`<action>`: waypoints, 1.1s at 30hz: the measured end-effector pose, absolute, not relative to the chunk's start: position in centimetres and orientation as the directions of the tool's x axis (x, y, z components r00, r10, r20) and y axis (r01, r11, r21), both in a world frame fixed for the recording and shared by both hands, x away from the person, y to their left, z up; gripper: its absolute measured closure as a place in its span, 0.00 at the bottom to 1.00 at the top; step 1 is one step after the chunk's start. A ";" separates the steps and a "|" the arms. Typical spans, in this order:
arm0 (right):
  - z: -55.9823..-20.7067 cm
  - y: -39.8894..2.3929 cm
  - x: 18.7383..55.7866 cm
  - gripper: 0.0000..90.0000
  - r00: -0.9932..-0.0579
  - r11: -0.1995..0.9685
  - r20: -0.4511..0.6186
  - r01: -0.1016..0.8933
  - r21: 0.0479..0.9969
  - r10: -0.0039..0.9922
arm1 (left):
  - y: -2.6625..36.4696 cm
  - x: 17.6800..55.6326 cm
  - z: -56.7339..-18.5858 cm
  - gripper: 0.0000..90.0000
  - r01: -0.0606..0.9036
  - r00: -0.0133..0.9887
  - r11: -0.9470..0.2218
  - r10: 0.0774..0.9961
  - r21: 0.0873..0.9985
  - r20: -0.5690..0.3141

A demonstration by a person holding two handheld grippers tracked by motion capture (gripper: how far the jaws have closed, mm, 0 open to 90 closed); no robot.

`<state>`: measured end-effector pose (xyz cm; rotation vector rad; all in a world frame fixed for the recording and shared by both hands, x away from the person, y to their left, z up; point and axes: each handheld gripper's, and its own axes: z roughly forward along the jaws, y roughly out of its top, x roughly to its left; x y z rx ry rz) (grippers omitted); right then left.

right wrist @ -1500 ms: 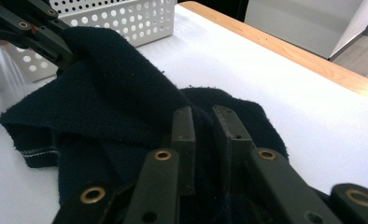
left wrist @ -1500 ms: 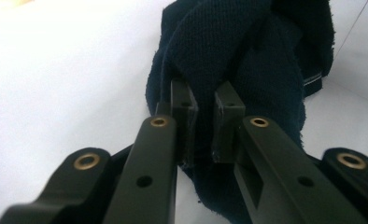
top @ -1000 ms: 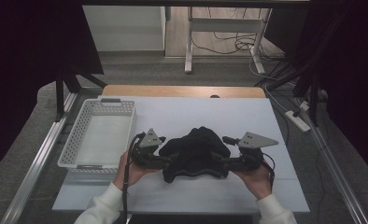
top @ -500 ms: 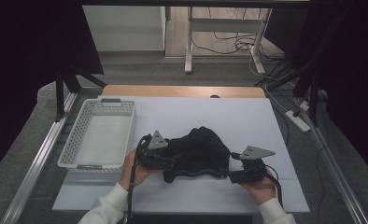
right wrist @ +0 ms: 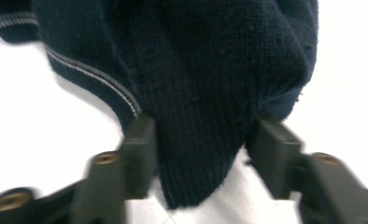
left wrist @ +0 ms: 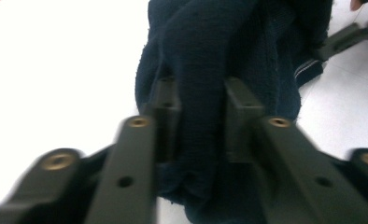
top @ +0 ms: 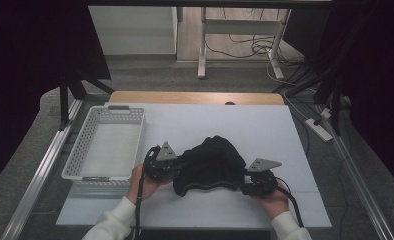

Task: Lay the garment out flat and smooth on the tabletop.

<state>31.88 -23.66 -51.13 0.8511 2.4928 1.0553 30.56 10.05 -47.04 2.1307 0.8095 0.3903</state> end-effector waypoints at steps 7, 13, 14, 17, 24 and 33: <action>-49.6 -24.5 31.9 0.85 -0.787 0.532 -0.031 0.387 0.753 0.616 | 10.9 30.2 -46.0 0.86 0.395 0.749 -0.432 0.662 0.811 -0.012; -44.9 -25.7 30.7 0.86 -0.769 0.456 -0.084 0.284 0.843 0.634 | 11.8 29.8 -44.0 0.86 0.361 0.743 -0.363 0.668 0.859 -0.030; -44.1 -25.9 30.4 0.87 -0.766 0.440 -0.087 0.269 0.857 0.637 | 12.0 29.7 -43.7 0.86 0.355 0.743 -0.348 0.668 0.868 -0.036; -42.1 -26.5 29.8 0.87 -0.762 0.405 -0.098 0.226 0.886 0.640 | 12.2 29.5 -42.9 0.86 0.342 0.741 -0.318 0.670 0.884 -0.046; -41.2 -26.9 29.7 0.86 -0.758 0.384 -0.098 0.211 0.899 0.645 | 12.4 30.1 -42.8 0.86 0.350 0.726 -0.298 0.685 0.888 -0.056; -42.3 -26.3 31.1 0.86 -0.755 0.390 -0.086 0.234 0.891 0.650 | 12.4 31.1 -43.9 0.85 0.384 0.710 -0.293 0.700 0.876 -0.077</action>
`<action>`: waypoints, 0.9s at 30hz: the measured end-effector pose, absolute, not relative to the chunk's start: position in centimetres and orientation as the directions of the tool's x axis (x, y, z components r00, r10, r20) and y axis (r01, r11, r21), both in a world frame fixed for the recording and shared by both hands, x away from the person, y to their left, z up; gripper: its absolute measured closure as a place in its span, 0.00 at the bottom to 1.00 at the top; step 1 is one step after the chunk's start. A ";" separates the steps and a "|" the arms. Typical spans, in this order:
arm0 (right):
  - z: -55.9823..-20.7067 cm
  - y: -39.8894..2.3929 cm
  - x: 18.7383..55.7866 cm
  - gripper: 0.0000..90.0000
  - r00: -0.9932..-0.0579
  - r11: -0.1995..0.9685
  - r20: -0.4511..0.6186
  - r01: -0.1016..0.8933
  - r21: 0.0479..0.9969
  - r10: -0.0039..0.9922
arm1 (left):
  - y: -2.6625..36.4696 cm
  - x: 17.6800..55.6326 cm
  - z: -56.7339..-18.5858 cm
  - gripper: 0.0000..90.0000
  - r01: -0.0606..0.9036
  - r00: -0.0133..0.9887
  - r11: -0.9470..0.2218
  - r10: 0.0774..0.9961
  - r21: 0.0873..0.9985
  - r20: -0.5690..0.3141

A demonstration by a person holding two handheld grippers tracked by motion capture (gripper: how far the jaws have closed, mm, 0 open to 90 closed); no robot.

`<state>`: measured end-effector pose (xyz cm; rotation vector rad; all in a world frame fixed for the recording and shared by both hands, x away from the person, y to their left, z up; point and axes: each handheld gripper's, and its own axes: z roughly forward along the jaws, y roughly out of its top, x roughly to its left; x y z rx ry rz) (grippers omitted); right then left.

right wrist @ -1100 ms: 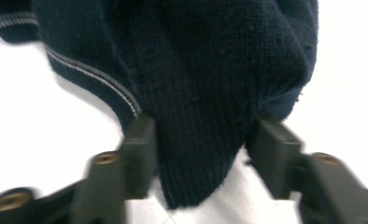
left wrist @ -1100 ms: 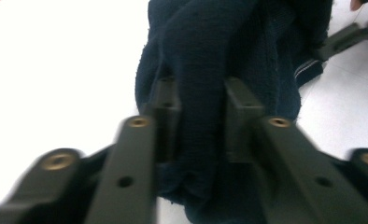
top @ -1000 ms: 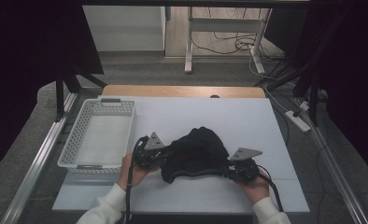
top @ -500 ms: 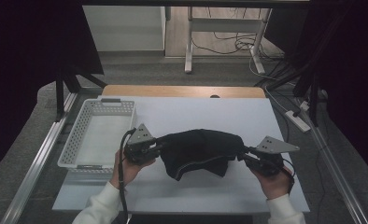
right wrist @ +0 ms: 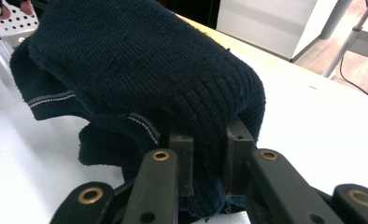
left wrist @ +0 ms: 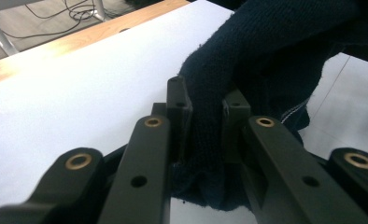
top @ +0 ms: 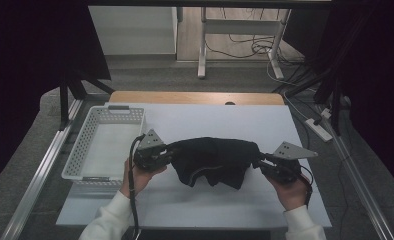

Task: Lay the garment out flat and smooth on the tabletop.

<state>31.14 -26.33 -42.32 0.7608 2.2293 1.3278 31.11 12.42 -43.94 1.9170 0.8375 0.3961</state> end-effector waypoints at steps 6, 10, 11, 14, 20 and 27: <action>-43.1 -26.0 32.0 0.86 -0.754 0.393 -0.071 0.257 0.883 0.654 | 12.4 31.5 -44.6 0.85 0.402 0.706 -0.301 0.703 0.864 -0.083; -43.5 -26.0 32.2 0.86 -0.753 0.400 -0.071 0.265 0.878 0.654 | 12.3 31.7 -44.9 0.85 0.410 0.705 -0.304 0.704 0.860 -0.087; -43.5 -26.0 32.3 0.86 -0.753 0.399 -0.068 0.267 0.877 0.654 | 12.3 31.7 -45.0 0.85 0.410 0.705 -0.304 0.704 0.860 -0.087; -43.5 -26.0 32.4 0.86 -0.753 0.398 -0.069 0.267 0.878 0.655 | 12.2 31.7 -45.0 0.85 0.410 0.706 -0.304 0.703 0.860 -0.087; -42.7 -26.0 32.0 0.87 -0.748 0.394 -0.098 0.229 0.890 0.656 | 12.2 31.8 -44.8 0.85 0.406 0.707 -0.296 0.701 0.865 -0.092; -39.3 -26.7 30.9 0.87 -0.732 0.353 -0.131 0.157 0.922 0.668 | 11.6 31.6 -43.6 0.85 0.379 0.725 -0.269 0.681 0.886 -0.103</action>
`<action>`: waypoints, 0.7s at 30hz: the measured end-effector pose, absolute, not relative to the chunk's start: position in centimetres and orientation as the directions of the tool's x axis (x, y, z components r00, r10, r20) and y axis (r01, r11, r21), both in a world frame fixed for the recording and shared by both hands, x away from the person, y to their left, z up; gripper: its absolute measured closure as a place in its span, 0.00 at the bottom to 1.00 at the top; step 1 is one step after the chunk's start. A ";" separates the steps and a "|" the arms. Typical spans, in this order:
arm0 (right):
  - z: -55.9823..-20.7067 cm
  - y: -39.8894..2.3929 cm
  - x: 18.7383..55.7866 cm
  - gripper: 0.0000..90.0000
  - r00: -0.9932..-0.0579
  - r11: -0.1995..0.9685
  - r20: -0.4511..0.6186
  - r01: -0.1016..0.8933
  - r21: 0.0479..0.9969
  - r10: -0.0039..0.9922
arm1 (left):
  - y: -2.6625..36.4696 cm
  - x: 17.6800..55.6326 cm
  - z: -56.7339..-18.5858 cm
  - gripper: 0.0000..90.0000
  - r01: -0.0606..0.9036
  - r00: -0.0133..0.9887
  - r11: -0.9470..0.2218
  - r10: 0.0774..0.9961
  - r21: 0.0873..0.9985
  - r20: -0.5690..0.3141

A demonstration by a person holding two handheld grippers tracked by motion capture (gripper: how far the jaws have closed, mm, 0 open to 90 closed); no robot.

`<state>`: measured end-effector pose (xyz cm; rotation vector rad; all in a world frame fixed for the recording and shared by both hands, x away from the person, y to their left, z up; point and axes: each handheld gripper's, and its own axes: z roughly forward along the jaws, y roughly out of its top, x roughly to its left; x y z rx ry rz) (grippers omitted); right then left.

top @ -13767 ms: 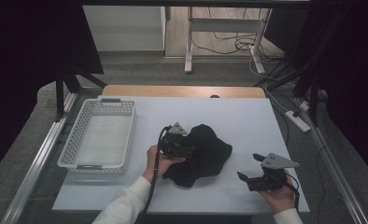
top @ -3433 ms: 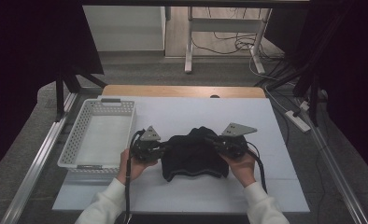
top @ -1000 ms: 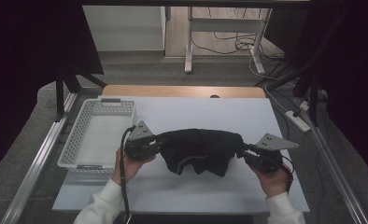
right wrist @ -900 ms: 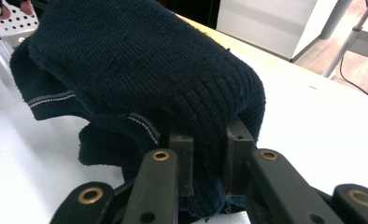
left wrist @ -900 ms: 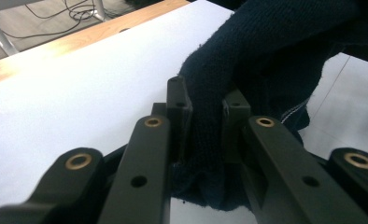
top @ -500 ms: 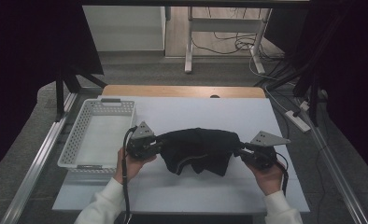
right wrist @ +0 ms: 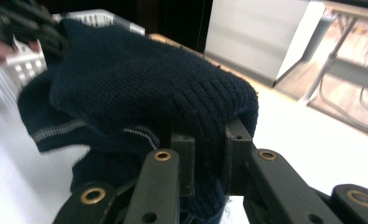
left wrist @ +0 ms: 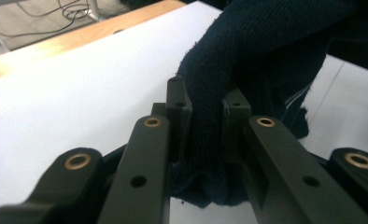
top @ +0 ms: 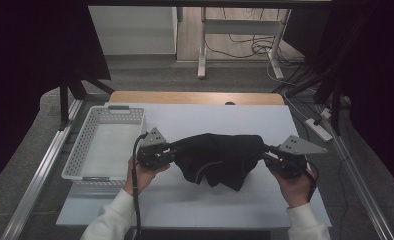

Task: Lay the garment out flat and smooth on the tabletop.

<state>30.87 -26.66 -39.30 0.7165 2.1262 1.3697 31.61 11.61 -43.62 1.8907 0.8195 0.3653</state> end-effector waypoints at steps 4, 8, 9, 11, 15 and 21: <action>-37.1 -26.5 30.3 0.87 -0.731 0.325 -0.146 0.108 0.939 0.666 | 11.4 31.4 -43.2 0.85 0.367 0.732 -0.263 0.673 0.892 -0.103; -35.8 -25.4 30.8 0.87 -0.735 0.331 -0.164 0.087 0.940 0.658 | 11.6 31.5 -43.2 0.85 0.373 0.724 -0.261 0.682 0.890 -0.103; -35.8 -25.1 31.1 0.87 -0.737 0.338 -0.166 0.089 0.937 0.655 | 11.8 31.6 -43.4 0.85 0.380 0.719 -0.260 0.687 0.888 -0.106; -36.1 -24.3 32.0 0.87 -0.744 0.345 -0.159 0.102 0.933 0.649 | 12.0 31.9 -43.8 0.85 0.403 0.704 -0.260 0.700 0.878 -0.116; -37.4 -23.3 33.9 0.87 -0.757 0.354 -0.129 0.142 0.925 0.641 | 12.4 32.4 -44.5 0.83 0.430 0.686 -0.264 0.717 0.863 -0.123; -39.3 -22.3 36.0 0.87 -0.758 0.355 -0.090 0.194 0.915 0.646 | 12.8 32.9 -45.2 0.76 0.464 0.661 -0.260 0.739 0.847 -0.135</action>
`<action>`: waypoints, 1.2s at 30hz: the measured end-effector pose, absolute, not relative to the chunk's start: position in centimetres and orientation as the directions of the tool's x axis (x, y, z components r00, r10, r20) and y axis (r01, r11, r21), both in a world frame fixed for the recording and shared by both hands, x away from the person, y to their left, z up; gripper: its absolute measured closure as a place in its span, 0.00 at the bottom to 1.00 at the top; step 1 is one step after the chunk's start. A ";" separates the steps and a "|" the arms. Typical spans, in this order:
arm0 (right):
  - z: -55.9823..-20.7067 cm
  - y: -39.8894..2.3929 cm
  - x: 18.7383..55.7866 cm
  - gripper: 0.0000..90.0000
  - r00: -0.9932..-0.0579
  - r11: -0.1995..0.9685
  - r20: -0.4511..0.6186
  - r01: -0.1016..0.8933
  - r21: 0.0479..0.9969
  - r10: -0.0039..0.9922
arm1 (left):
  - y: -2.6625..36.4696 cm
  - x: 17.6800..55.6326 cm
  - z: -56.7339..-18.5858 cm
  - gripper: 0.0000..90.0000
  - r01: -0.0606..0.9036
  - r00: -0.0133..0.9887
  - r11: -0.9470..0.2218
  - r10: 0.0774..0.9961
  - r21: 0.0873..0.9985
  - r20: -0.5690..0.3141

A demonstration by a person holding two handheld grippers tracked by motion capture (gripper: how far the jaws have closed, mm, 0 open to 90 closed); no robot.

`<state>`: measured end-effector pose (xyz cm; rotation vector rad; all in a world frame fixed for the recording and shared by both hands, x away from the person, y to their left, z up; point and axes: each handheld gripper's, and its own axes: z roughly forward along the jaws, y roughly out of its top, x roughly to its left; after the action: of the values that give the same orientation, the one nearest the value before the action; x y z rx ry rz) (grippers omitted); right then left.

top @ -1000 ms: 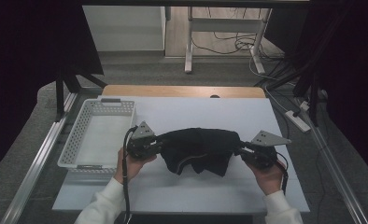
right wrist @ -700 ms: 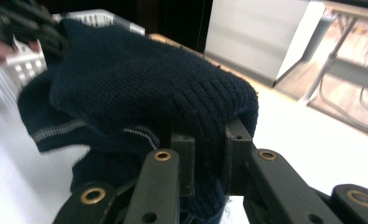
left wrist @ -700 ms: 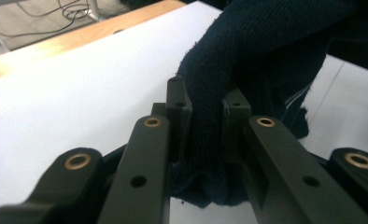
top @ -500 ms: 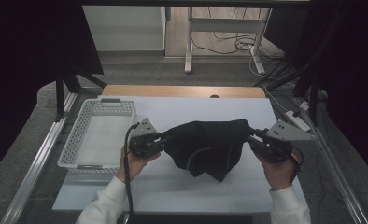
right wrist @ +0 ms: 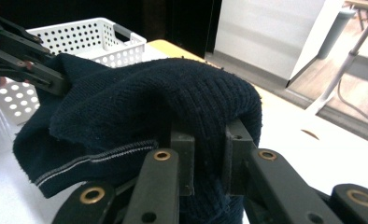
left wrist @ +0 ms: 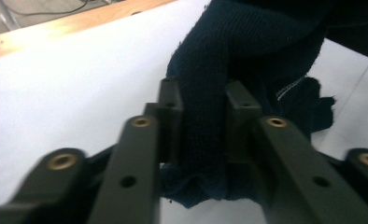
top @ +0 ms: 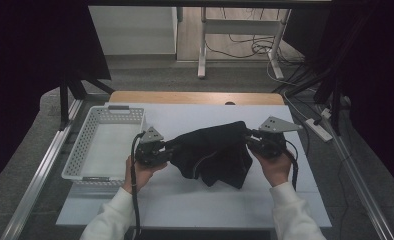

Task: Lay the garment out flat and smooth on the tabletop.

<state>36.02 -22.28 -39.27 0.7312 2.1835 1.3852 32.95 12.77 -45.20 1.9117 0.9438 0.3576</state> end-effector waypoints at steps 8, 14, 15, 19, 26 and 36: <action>-41.6 -20.2 38.6 0.82 -0.773 0.380 -0.059 0.243 0.893 0.632 | 12.8 32.7 -45.0 0.43 0.458 0.641 -0.273 0.761 0.846 -0.101; -43.3 -18.4 40.2 0.32 -0.771 0.399 0.027 0.358 0.844 0.636 | 12.7 32.2 -44.8 0.36 0.437 0.645 -0.298 0.761 0.848 -0.065; -43.1 -18.7 39.9 0.29 -0.770 0.377 0.029 0.346 0.859 0.638 | 12.6 32.1 -44.8 0.36 0.434 0.651 -0.303 0.757 0.849 -0.063; -41.6 -20.8 38.3 0.27 -0.755 0.312 0.030 0.307 0.899 0.655 | 12.1 32.1 -44.9 0.35 0.429 0.666 -0.325 0.744 0.843 -0.052; -41.9 -24.7 35.8 0.28 -0.731 0.306 0.026 0.317 0.898 0.682 | 11.1 32.1 -44.9 0.35 0.423 0.677 -0.349 0.735 0.836 -0.036; -45.0 -26.2 35.6 0.31 -0.708 0.356 0.013 0.370 0.858 0.706 | 9.0 34.2 -45.4 0.35 0.431 0.701 -0.414 0.713 0.802 -0.010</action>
<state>35.60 -26.25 -45.01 0.9452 2.2637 1.2922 34.19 8.98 -45.37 2.0684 0.8728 0.4257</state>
